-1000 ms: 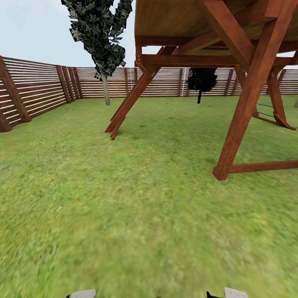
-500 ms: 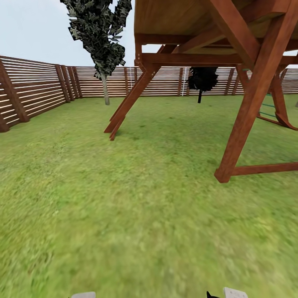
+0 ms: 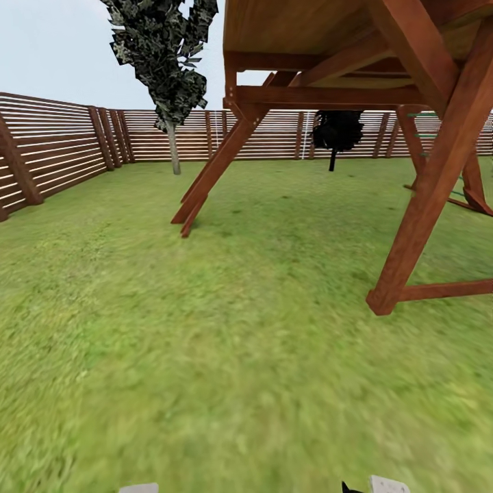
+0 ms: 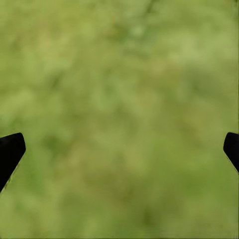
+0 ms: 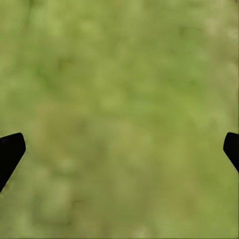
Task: Take the three Easter eggs out of the wicker basket on the lawn in the garden, then place them on the lawn next to a single tree (choose any tree) so that all three eggs are next to the same tree and none are left in the basket.
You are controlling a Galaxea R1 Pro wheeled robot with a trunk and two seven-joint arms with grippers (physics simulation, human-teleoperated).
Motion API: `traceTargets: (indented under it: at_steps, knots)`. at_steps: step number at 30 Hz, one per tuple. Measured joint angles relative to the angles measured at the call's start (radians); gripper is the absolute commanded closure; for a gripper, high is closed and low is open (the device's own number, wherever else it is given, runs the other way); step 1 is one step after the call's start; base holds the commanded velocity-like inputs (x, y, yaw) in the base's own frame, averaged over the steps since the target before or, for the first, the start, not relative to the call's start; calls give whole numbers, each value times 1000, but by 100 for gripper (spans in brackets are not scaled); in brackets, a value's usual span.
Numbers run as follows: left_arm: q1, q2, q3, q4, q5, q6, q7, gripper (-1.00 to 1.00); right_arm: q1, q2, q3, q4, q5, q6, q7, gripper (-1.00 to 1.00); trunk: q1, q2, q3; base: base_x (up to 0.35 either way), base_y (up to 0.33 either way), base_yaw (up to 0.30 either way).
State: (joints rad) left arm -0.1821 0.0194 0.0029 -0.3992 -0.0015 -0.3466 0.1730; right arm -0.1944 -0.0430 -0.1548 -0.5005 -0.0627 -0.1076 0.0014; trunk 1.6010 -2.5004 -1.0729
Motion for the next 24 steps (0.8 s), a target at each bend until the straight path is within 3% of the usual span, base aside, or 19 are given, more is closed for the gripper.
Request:
traceTargets:
  at_steps: [6, 16, 24]
  knots:
    - [0, -1, -5, 36, -4, 0, -2, -100, 0, 0, 0, 0, -1, 0, 0, -100, 0, 0, 0, 303, 172, -171]
    - [0, -2, -10, 50, -4, -4, -1, -100, 0, 0, 0, 1, -2, 1, 0, -100, 0, 0, 0, 300, 176, -31]
    - [0, -3, -10, 50, -4, -6, -1, -100, 0, 0, 0, 0, -3, 0, 0, -100, 0, 0, 0, 283, 197, -208]
